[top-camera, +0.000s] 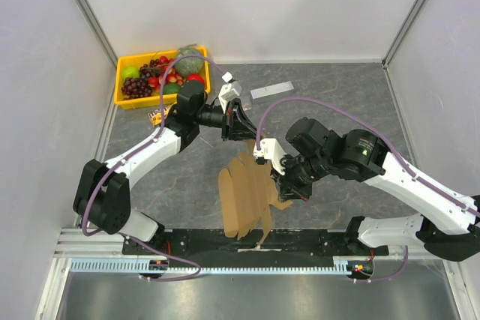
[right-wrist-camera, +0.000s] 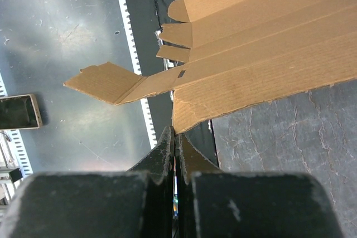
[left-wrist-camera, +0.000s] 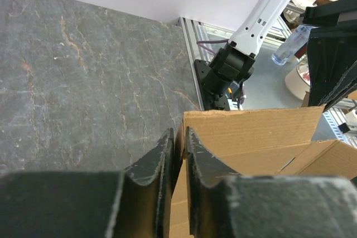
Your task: Fold the paper box
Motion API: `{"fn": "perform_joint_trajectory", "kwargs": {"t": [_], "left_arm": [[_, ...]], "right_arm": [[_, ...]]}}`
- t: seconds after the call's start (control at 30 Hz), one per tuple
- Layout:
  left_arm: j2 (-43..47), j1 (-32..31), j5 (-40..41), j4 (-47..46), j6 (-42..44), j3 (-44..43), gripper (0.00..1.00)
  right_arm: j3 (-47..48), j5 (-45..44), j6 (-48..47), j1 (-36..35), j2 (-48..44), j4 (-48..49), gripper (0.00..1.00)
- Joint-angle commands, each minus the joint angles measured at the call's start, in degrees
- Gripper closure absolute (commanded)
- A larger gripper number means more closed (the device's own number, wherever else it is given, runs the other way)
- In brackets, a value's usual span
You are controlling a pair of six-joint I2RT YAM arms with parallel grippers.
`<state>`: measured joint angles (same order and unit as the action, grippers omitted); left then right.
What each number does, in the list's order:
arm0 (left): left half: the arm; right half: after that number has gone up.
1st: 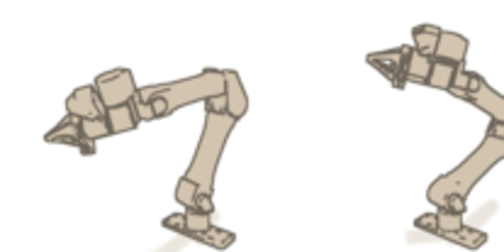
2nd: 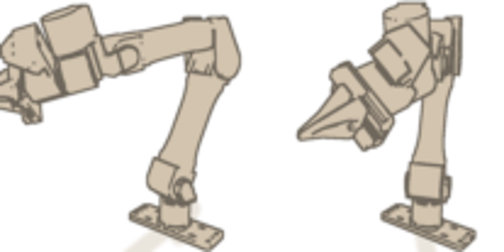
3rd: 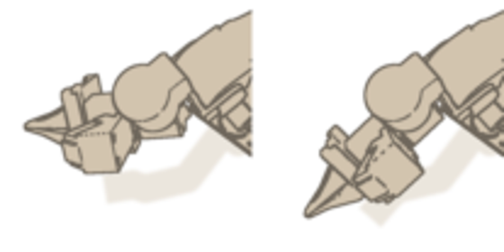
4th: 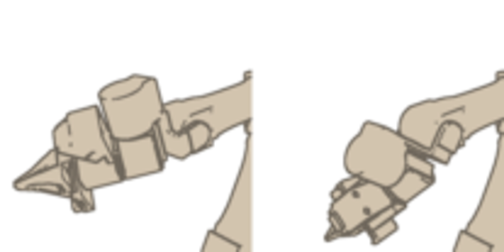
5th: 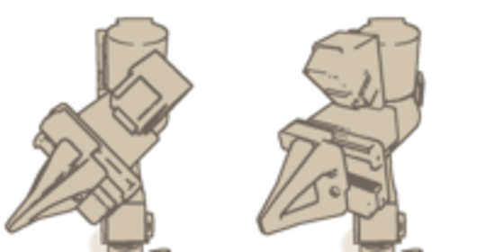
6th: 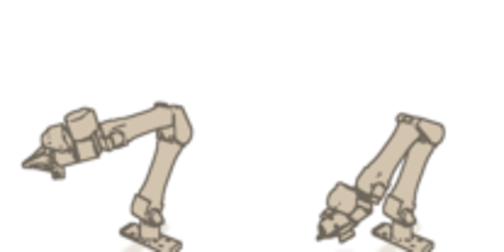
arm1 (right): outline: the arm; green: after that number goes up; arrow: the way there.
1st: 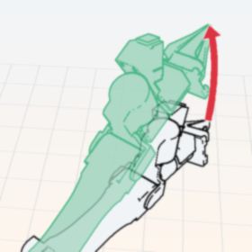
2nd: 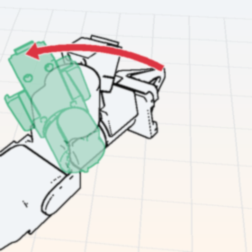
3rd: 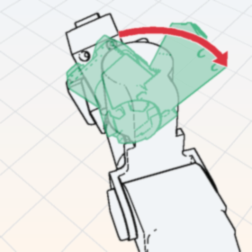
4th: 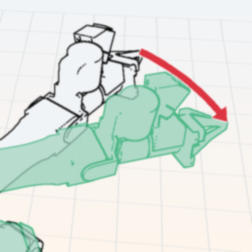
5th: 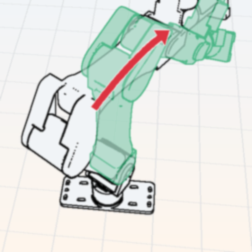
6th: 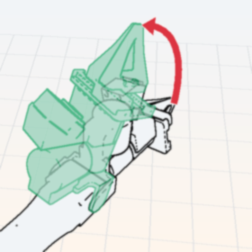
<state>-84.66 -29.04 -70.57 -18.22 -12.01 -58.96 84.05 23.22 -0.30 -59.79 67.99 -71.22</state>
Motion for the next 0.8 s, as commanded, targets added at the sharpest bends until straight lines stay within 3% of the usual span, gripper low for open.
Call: {"fn": "perform_joint_trajectory", "kwargs": {"t": [0.0,0.1,0.27,0.33,0.6,0.77], "left_arm": [[0.37,-0.23,-0.01,0.2,0.94,-2.92,0.87],[0.72,-0.41,0.6,1.34,1.29,-3.0,0.95],[2.74,-0.32,2.71,5.12,3.48,-3.0,0.98],[3.62,-0.41,3.41,6.35,4.18,-2.65,0.98],[6.61,-0.23,3.94,9.43,5.24,-2.13,0.98],[7.67,-0.41,4.03,10.39,5.68,-2.12,0.98]], "right_arm": [[1.73,-1.07,-1.2,-0.33,-0.13,0.38,0.99],[2.26,-3.87,-0.94,-0.33,-0.31,0.47,0.86],[3.14,-15.29,2.84,-0.33,-1.62,4.23,0.43],[2.87,-19.69,4.16,-0.24,-2.5,6.96,0.32],[-3.09,-36.57,8.56,0.2,-6.2,18.39,0.16],[-9.07,-37.73,7.86,2.39,-7.43,22.78,0.15]]}}
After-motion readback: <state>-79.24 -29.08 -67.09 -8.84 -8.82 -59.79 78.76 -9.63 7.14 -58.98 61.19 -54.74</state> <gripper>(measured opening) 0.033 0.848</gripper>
